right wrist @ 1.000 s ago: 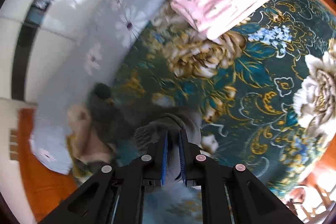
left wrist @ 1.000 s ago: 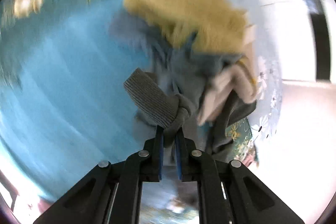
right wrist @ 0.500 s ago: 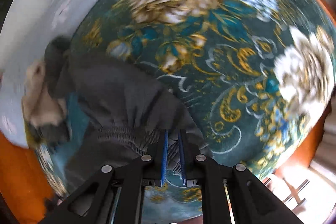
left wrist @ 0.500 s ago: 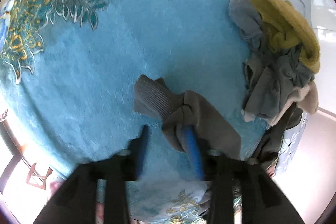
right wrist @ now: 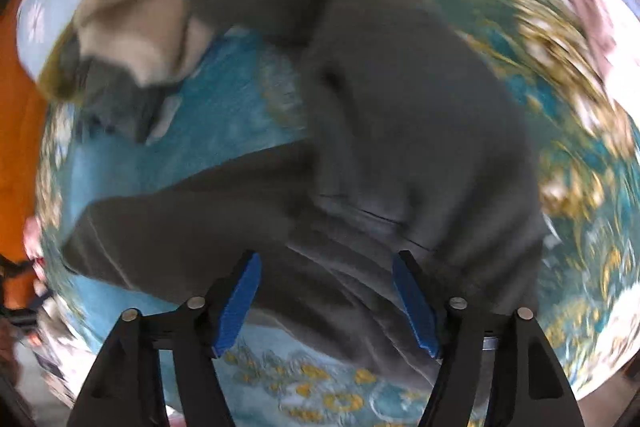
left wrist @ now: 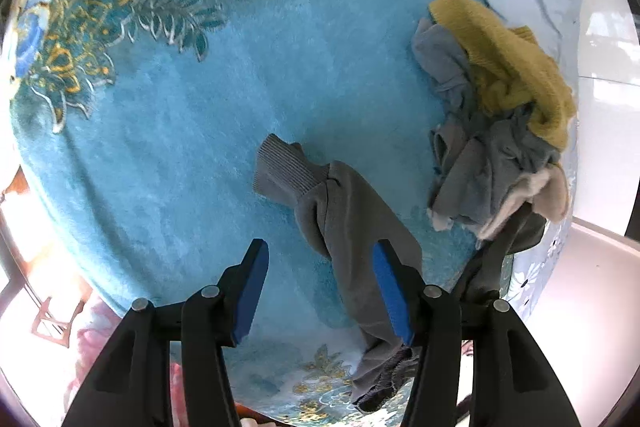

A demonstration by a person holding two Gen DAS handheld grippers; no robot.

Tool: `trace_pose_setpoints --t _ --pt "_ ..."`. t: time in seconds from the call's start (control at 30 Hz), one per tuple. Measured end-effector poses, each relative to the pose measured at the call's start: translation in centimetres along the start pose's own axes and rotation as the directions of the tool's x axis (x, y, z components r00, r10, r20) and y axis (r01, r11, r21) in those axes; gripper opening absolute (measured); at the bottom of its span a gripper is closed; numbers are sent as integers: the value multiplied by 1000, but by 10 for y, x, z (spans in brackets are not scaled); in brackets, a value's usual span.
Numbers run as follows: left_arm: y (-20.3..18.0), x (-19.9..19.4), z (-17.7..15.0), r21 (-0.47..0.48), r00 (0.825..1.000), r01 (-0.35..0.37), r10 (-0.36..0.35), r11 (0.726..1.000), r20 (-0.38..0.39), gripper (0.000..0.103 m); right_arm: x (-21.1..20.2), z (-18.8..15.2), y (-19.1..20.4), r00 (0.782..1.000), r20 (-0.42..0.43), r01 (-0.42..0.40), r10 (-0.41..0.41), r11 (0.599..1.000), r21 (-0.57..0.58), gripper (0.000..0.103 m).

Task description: Fold clothes

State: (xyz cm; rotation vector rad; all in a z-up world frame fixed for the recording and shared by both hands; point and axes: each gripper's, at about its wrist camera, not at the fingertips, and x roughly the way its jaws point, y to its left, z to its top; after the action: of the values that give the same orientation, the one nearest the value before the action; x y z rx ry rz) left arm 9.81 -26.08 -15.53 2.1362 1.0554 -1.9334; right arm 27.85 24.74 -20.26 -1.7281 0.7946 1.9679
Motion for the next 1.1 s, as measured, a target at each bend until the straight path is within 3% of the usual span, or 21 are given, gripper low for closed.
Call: trace_pose_setpoints --t 0.17,0.3,0.4,0.53,0.6,0.8,0.83,0.87,1.0,1.1 --pt "-8 -12 -8 62 999 -33 31 997 41 56 33 -4 29 984 -9 176 -180 970 -166 74" --pt "-13 -15 -17 98 997 -58 53 994 54 56 37 -6 27 973 -4 226 -230 957 -184 71" --pt "-17 -16 -24 124 995 -77 69 989 65 56 30 -5 19 973 -14 226 -231 962 -154 53" --pt "-20 -14 -31 110 996 -77 71 991 59 56 8 -6 4 985 -14 170 -172 981 -92 24" --pt "-22 -12 -35 100 996 -76 70 992 56 56 -14 -11 -5 988 22 155 -153 984 -83 17" --pt "-37 -12 -42 97 998 -48 43 994 51 56 -90 -6 -61 981 140 133 -133 991 8 11" --pt "-39 -11 -44 98 998 -41 37 994 48 56 -104 -5 -78 975 161 146 -150 989 39 9" --pt "-41 -10 -45 98 999 -35 31 995 45 56 -118 -2 -95 968 181 161 -171 985 69 0" --pt "-48 -6 -53 108 999 -28 25 994 33 56 -162 21 -173 932 229 232 -281 948 219 0" --pt "-47 -3 -57 111 999 -41 38 993 30 56 -181 31 -217 923 232 233 -306 926 296 0"
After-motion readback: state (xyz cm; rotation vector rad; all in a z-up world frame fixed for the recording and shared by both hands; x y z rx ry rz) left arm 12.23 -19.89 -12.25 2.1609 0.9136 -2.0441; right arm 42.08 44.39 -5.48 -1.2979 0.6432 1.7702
